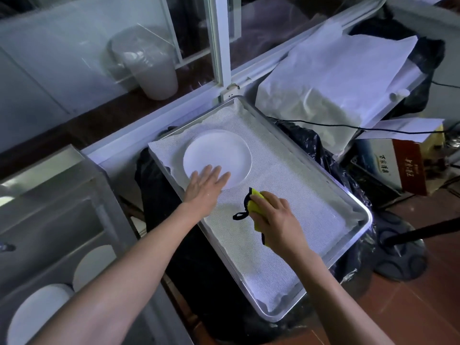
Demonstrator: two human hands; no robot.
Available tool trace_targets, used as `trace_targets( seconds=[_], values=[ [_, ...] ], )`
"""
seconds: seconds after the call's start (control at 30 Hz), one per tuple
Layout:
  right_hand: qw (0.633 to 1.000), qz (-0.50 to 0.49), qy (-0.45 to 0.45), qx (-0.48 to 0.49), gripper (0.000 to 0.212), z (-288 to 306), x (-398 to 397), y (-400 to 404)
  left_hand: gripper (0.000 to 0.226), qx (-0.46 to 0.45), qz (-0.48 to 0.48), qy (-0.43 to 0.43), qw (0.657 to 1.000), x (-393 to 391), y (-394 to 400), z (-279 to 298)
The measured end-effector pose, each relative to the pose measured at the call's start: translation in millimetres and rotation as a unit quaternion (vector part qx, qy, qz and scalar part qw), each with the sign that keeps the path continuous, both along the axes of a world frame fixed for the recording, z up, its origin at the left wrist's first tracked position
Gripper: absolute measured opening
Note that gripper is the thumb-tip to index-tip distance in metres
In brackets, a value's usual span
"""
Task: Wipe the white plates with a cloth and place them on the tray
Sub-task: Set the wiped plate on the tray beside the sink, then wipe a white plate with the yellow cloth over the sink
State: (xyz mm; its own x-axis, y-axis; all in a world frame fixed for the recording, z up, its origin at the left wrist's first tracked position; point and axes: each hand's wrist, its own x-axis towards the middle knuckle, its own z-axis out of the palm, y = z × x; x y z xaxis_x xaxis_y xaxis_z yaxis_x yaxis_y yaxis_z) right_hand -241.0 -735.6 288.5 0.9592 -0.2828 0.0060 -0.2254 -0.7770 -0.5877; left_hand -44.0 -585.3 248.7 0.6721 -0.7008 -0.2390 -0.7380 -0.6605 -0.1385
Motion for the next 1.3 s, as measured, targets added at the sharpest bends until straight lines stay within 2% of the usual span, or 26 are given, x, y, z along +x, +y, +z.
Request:
trace_targets(
  seconds=[0.2, 0.4, 0.47, 0.57, 0.8, 0.93, 1.07, 1.17, 1.3],
  values=[
    [1.0, 0.003, 0.017, 0.007, 0.04, -8.8, -1.1, 2.8, 0.077, -0.018, 0.004, -0.002, 1.0, 5.8, -8.1, 5.3],
    [1.0, 0.012, 0.007, 0.01, 0.035, -11.7, 6.2, 16.4, 0.042, -0.049, 0.012, 0.015, 0.999, -6.6, 7.6, 25.5],
    [1.0, 0.023, 0.002, 0.009, 0.034, -11.4, 11.6, 23.3, 0.036, -0.098, 0.015, 0.01, 0.995, -15.6, 26.9, 31.1],
    [0.999, 0.041, -0.005, 0.003, 0.033, -9.3, 21.8, 36.3, 0.032, -0.17, 0.049, 0.01, 0.984, -32.7, 63.1, 37.1],
    [0.994, 0.106, -0.037, 0.001, 0.042, 9.5, 61.7, 110.5, 0.02, -0.26, 0.17, 0.015, 0.951, -71.4, 190.5, 25.1],
    [0.979, 0.194, -0.061, 0.001, 0.043, 17.5, 84.9, 186.6, 0.018, -0.229, 0.244, 0.034, 0.942, -90.7, 274.4, 13.6],
    [0.966, 0.257, -0.037, 0.013, 0.045, 5.1, 95.9, 273.3, 0.023, -0.158, 0.34, 0.067, 0.925, -104.9, 351.9, 0.3],
    [0.949, 0.314, -0.016, 0.007, 0.044, -16.2, 105.9, 335.4, 0.026, -0.157, 0.405, 0.101, 0.895, -109.2, 407.4, -16.4],
    [0.94, 0.34, 0.029, -0.002, 0.044, -47.8, 121.9, 408.7, 0.038, -0.207, 0.498, 0.18, 0.823, -106.8, 473.5, -43.6]
  ],
)
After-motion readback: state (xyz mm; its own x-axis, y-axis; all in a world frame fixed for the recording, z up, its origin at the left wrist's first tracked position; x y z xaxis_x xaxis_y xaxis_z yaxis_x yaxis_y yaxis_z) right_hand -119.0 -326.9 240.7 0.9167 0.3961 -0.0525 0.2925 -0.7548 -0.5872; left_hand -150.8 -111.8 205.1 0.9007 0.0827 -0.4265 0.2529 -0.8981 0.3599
